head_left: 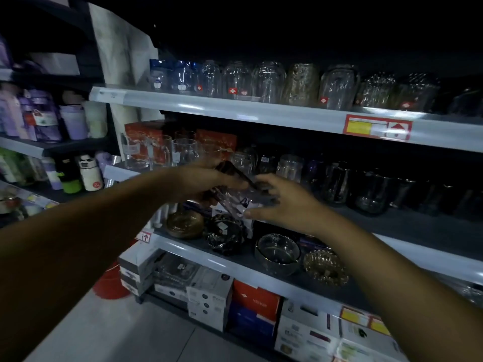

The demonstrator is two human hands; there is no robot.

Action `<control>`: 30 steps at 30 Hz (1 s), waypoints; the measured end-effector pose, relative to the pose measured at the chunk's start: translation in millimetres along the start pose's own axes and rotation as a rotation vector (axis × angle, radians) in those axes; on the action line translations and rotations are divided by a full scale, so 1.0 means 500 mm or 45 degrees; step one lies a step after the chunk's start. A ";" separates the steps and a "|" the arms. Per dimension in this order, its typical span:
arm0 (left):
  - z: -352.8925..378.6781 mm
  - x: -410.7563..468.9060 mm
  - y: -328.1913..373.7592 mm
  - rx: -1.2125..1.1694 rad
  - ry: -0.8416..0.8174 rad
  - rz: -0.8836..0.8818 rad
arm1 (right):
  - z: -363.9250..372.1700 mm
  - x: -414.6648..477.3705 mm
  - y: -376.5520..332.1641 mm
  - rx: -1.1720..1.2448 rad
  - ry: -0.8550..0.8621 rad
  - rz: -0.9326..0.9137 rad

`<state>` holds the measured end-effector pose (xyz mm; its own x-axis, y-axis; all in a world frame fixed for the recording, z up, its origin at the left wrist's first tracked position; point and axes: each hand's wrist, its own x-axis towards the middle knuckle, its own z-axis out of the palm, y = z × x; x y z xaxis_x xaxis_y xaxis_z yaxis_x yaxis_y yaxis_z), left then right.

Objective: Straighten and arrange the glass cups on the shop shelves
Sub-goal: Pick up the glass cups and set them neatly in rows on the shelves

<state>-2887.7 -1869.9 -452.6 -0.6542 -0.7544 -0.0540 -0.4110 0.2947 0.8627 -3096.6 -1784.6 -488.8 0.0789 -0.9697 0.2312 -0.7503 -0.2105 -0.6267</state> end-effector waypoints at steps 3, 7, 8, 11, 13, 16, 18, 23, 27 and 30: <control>-0.005 0.022 0.015 0.139 -0.069 0.056 | 0.010 0.029 -0.002 -0.022 0.057 -0.054; 0.011 0.062 -0.003 -0.043 0.091 0.179 | 0.037 0.069 0.021 0.174 0.241 0.027; 0.010 0.075 -0.020 -0.173 0.128 0.177 | 0.045 0.078 0.034 0.247 0.303 0.069; 0.008 0.113 -0.075 -0.436 0.177 0.179 | 0.068 0.102 0.070 0.365 0.492 0.160; 0.012 0.140 -0.112 -0.488 0.373 0.163 | 0.081 0.122 0.094 0.369 0.620 0.205; 0.013 0.182 -0.169 -0.361 0.581 0.263 | 0.099 0.164 0.130 0.277 0.748 0.230; 0.001 0.214 -0.199 -0.271 0.607 0.290 | 0.111 0.197 0.150 0.222 0.806 0.237; 0.001 0.309 -0.220 -0.096 0.697 0.301 | 0.136 0.259 0.171 0.113 0.843 0.247; 0.010 0.367 -0.243 0.168 0.751 0.243 | 0.151 0.280 0.189 0.064 0.869 0.262; 0.017 0.387 -0.254 0.285 0.810 0.177 | 0.155 0.286 0.203 0.039 0.871 0.299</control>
<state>-2967.3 -2048.2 -576.6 -0.2389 -0.8783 0.4142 -0.5165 0.4761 0.7117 -3110.3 -1954.4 -577.0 -0.5178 -0.6974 0.4955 -0.6774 -0.0196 -0.7354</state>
